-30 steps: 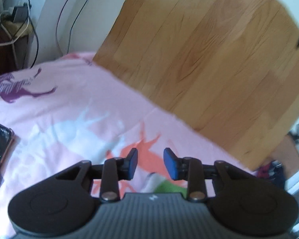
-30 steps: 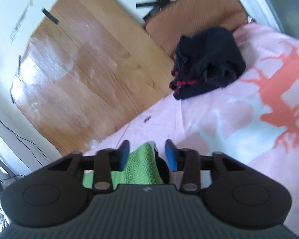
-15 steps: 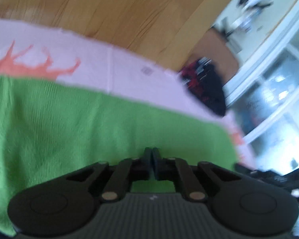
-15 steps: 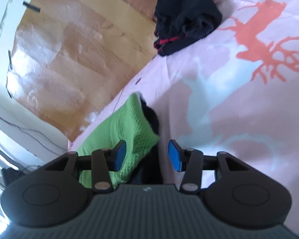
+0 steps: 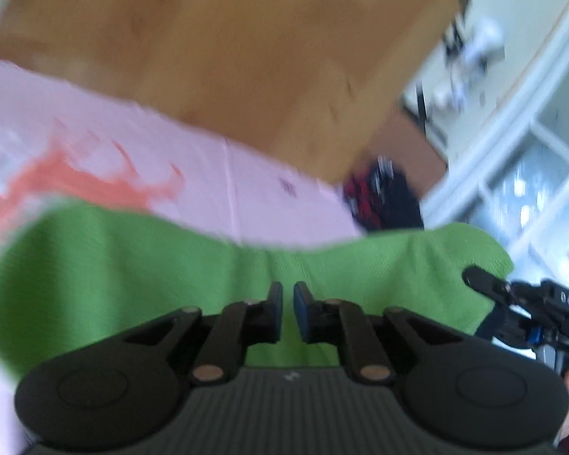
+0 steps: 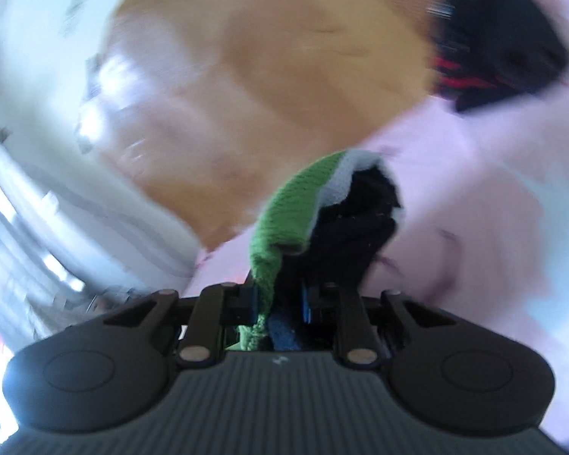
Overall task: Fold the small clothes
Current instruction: 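Grasp the sweater edge with the left gripper while the right gripper grasps it too, then lift the sweater with both grippers and fold it in half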
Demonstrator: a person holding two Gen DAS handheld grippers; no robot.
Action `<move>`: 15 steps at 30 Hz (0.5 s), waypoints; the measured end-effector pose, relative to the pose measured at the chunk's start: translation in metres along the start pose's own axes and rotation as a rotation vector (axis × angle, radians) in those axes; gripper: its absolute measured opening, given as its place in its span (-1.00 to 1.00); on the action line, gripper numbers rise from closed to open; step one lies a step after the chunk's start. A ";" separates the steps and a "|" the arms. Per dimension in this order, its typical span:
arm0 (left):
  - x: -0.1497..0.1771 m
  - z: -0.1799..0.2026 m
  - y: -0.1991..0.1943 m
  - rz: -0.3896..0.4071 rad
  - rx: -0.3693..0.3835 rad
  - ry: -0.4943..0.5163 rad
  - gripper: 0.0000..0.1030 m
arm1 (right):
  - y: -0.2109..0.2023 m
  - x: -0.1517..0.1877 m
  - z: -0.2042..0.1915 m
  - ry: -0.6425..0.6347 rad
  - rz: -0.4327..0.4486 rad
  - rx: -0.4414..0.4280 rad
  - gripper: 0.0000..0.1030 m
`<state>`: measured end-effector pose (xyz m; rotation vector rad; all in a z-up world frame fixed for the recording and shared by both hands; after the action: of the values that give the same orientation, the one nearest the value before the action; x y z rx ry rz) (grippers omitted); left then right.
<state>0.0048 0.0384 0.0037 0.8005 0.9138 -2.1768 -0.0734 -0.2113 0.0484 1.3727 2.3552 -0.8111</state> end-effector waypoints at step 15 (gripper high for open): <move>-0.036 -0.092 -0.134 0.314 -0.195 -0.190 -0.25 | 0.223 0.148 -0.137 -0.409 -0.511 -0.195 -0.47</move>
<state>-0.0459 0.1945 0.0283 0.5870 0.8270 -1.8242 0.0490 0.0602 0.0106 0.4663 2.3834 -0.8594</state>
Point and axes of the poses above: each gripper's, at about its wrist camera, not at the fingertips, and y roughly the way its jaws point, z to its right, x to its underside, the point moved 6 cm from there along y, roughly the way its jaws point, and after that the axes turned 5 degrees about z, right-handed, at the moved point
